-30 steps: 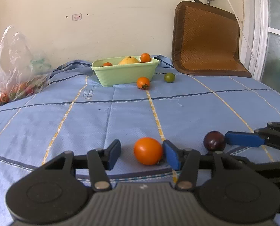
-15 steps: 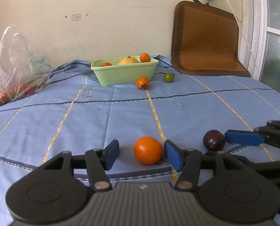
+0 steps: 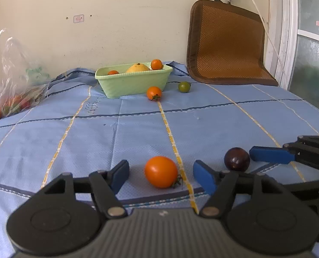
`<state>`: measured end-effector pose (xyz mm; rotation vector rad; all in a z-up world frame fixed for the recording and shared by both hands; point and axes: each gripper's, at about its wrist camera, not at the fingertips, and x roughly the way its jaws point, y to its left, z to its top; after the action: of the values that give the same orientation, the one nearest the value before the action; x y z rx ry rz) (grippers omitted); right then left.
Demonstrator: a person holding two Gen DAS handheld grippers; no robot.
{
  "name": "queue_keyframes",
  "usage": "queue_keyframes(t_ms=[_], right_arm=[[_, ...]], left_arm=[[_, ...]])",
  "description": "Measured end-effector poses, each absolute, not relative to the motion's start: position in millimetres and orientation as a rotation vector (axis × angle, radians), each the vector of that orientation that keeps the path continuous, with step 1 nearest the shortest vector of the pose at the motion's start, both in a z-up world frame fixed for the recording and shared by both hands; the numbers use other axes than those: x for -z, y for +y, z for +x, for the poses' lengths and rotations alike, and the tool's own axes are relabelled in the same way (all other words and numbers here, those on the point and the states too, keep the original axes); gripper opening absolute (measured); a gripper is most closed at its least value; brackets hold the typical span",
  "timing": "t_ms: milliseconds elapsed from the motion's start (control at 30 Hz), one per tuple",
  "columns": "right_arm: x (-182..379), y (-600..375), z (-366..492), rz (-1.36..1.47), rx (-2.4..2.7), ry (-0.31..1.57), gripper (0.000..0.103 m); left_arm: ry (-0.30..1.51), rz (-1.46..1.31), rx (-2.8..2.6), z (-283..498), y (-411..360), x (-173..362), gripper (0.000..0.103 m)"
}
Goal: Organize fruits
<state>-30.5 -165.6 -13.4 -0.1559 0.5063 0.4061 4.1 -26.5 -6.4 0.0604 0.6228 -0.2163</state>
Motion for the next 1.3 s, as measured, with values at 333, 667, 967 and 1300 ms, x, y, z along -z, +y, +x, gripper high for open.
queue_keyframes(t_ms=[333,667,967,1300], right_arm=[[13.5,-165.9,-29.8,-0.15,-0.407,0.511,0.05],[13.2,-166.3,-28.2,-0.145,-0.406,0.515,0.051],[13.0,-166.7,-30.6,-0.16,-0.385,0.506,0.054],[13.8,-178.0,-38.6,-0.127,-0.336,0.506,0.054]], left_arm=[[0.621,0.036,0.189,3.5,-22.0,5.8,0.067],[0.623,0.035,0.172,3.3,-21.0,5.7,0.067],[0.631,0.061,0.148,0.8,-22.8,5.9,0.067],[0.634,0.064,0.126,0.0,-22.0,5.8,0.069]])
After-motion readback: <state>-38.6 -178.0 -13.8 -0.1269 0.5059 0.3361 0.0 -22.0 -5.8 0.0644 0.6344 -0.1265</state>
